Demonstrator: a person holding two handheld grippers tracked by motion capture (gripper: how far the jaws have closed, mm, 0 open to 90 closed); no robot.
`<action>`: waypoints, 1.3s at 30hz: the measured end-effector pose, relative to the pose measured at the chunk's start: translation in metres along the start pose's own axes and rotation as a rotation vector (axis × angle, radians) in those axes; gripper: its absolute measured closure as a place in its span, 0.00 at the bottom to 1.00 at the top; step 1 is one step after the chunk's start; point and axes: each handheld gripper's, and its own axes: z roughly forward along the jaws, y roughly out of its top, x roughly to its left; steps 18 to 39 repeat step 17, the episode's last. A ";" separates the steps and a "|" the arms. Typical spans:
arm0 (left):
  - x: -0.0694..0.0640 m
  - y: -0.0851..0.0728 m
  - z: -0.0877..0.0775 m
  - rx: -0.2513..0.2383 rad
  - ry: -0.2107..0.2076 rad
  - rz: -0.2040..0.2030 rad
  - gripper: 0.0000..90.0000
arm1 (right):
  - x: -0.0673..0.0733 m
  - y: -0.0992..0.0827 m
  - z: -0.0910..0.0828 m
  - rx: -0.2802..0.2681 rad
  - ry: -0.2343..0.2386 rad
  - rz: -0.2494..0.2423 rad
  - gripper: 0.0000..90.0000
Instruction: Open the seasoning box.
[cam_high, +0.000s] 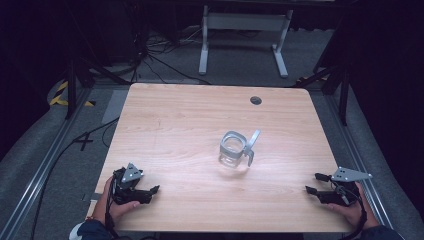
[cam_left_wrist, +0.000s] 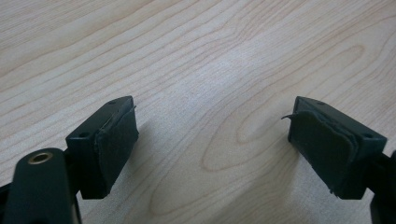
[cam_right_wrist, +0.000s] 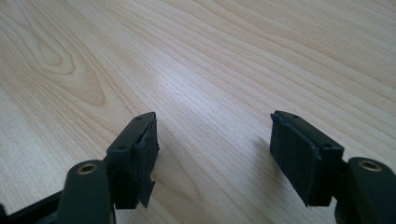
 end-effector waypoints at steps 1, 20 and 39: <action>0.000 0.000 0.000 0.000 0.000 -0.003 0.18 | 0.000 0.000 0.000 0.000 0.000 0.000 0.36; -0.001 0.000 0.000 0.004 0.005 -0.028 0.17 | 0.000 0.000 0.000 0.000 0.000 -0.001 0.36; -0.001 0.000 0.000 0.004 0.005 -0.028 0.17 | 0.000 0.000 0.000 0.000 0.000 -0.001 0.36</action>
